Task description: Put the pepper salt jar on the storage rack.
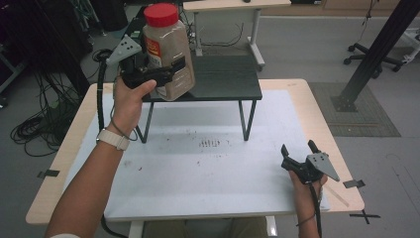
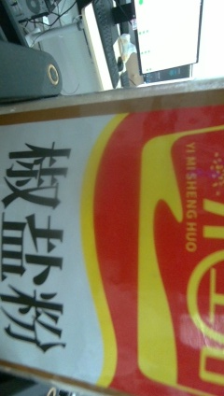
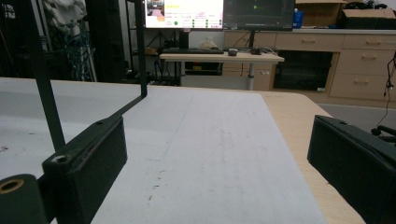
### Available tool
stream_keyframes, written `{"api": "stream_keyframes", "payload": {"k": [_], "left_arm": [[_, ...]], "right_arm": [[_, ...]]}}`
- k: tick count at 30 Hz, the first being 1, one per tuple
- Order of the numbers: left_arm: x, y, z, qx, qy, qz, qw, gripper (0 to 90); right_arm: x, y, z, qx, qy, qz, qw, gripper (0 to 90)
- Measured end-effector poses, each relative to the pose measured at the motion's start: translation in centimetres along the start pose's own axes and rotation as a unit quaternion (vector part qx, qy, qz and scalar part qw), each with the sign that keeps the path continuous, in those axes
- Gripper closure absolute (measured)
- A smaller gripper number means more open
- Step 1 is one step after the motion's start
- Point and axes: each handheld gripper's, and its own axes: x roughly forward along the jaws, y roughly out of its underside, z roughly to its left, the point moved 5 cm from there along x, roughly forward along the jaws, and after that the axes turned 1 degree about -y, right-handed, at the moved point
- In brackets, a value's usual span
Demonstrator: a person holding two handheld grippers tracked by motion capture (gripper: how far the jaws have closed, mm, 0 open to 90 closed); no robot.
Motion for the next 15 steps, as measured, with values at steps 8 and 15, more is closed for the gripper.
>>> {"api": "stream_keyframes", "payload": {"k": [8,15], "left_arm": [[1.8,0.0,0.3,-0.004,-0.004,0.002,1.0000,24.9],[3.6,-0.1,0.5,-0.004,-0.009,0.004,0.9999,24.9]], "right_arm": [[0.0,0.0,0.0,0.002,0.001,0.002,1.0000,4.8],[0.0,0.0,0.0,0.002,0.002,0.001,1.0000,4.9]]}}
